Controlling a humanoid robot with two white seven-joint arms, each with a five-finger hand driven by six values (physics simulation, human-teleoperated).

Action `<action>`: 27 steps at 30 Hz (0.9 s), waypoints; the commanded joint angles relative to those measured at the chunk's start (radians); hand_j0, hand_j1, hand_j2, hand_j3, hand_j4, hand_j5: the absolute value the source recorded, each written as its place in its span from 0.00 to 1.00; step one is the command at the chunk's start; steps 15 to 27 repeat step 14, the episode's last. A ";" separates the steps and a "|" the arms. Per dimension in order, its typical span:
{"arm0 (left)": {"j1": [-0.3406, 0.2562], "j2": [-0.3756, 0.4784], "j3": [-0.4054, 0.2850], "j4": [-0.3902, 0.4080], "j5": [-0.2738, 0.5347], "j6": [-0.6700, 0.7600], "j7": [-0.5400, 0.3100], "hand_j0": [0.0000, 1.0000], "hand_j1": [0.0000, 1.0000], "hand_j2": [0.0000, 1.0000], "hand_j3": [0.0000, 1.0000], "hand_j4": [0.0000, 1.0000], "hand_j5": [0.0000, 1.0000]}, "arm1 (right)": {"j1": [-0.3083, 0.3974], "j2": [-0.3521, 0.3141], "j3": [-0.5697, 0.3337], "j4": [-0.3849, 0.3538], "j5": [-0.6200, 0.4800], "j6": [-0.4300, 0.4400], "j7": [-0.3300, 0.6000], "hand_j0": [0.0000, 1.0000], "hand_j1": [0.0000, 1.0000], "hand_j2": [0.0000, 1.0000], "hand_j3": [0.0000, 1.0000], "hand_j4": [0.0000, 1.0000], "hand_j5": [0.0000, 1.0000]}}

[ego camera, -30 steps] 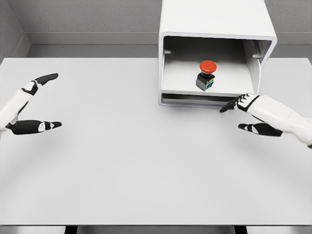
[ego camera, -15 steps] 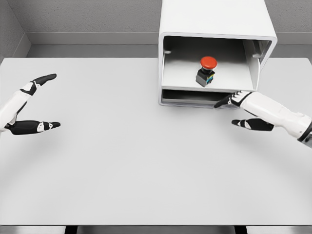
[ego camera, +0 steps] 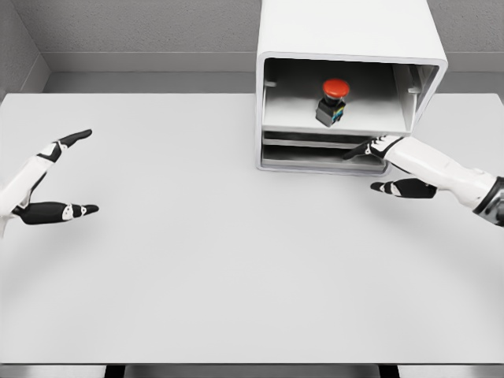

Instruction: Slide open multi-storey tabletop storage cabinets and put open load switch and slide close multi-storey tabletop storage cabinets

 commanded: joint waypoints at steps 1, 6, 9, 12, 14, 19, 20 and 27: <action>0.000 -0.001 -0.003 0.028 0.003 0.002 0.000 1.00 1.00 1.00 1.00 1.00 1.00 | 0.000 0.004 -0.001 0.007 -0.007 0.003 0.000 0.77 0.77 0.77 0.77 0.77 0.77; 0.002 -0.002 -0.011 0.047 -0.033 0.002 0.000 1.00 1.00 1.00 1.00 1.00 1.00 | 0.014 -0.007 -0.004 -0.005 -0.015 0.003 0.000 0.79 0.79 0.79 0.79 0.79 0.79; 0.002 -0.002 -0.025 0.065 -0.035 0.002 0.000 1.00 1.00 1.00 1.00 1.00 1.00 | 0.026 -0.050 -0.018 -0.005 -0.024 0.003 0.000 0.81 0.81 0.81 0.81 0.81 0.81; 0.012 -0.002 -0.039 0.065 -0.035 0.002 0.000 1.00 1.00 1.00 1.00 1.00 1.00 | 0.066 -0.066 -0.069 -0.016 -0.033 0.003 0.000 0.81 0.81 0.81 0.81 0.81 0.81; 0.014 -0.004 -0.042 0.065 -0.036 0.002 0.000 1.00 1.00 1.00 1.00 1.00 1.00 | 0.075 -0.082 -0.073 -0.018 -0.033 0.003 0.000 0.81 0.81 0.81 0.81 0.81 0.81; 0.014 -0.004 -0.042 0.065 -0.036 0.002 0.000 1.00 1.00 1.00 1.00 1.00 1.00 | 0.075 -0.082 -0.073 -0.018 -0.033 0.003 0.000 0.81 0.81 0.81 0.81 0.81 0.81; 0.014 -0.004 -0.042 0.065 -0.036 0.002 0.000 1.00 1.00 1.00 1.00 1.00 1.00 | 0.075 -0.082 -0.073 -0.018 -0.033 0.003 0.000 0.81 0.81 0.81 0.81 0.81 0.81; 0.014 -0.004 -0.042 0.065 -0.036 0.002 0.000 1.00 1.00 1.00 1.00 1.00 1.00 | 0.075 -0.082 -0.073 -0.018 -0.033 0.003 0.000 0.81 0.81 0.81 0.81 0.81 0.81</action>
